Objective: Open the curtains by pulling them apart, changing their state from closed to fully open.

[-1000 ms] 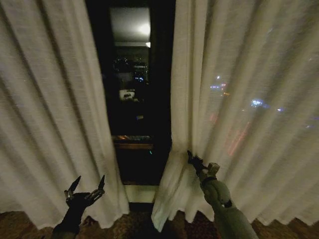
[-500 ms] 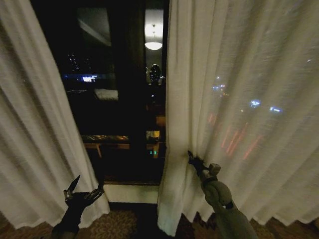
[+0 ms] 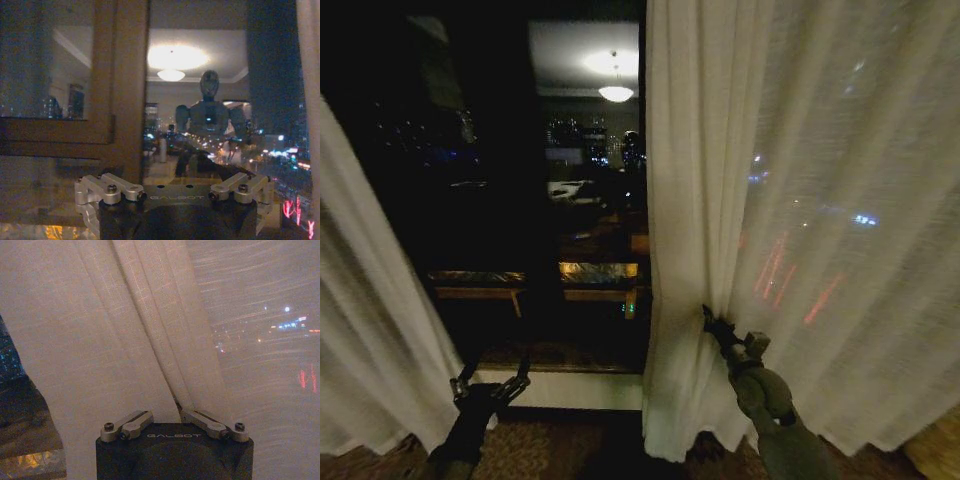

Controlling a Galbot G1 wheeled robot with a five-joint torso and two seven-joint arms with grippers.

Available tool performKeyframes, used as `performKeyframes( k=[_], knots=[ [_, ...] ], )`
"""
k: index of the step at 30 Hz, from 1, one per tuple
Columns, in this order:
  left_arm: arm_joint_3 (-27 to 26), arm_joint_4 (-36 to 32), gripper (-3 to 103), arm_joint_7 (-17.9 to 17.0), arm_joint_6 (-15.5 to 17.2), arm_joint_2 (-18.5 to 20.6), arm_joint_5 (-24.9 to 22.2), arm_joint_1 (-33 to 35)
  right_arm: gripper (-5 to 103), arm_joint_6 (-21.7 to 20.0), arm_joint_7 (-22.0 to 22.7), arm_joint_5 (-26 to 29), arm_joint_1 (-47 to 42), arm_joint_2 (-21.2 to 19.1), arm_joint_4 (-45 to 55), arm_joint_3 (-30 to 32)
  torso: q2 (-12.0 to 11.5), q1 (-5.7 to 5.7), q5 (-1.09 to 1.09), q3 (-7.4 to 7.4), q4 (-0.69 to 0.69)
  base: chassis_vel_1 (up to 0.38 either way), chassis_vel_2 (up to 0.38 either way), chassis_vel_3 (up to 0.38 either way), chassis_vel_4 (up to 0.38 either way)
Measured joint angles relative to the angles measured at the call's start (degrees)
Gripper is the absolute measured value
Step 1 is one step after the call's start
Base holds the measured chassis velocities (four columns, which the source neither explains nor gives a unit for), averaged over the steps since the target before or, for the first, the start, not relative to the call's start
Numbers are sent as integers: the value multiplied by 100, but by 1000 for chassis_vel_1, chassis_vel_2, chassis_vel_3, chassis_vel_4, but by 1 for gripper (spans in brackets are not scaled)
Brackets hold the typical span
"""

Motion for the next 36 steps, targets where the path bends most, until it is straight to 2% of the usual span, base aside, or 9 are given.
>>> performKeyframes(
  k=[36],
  knots=[
    [3, 141, 100, 20, -6, 1, 5, -74, 0, 2, -1, -15, 34, 17, -35, -65, 0, 0, 0, 0, 0, -322, -382, 325, 382]
  ],
)
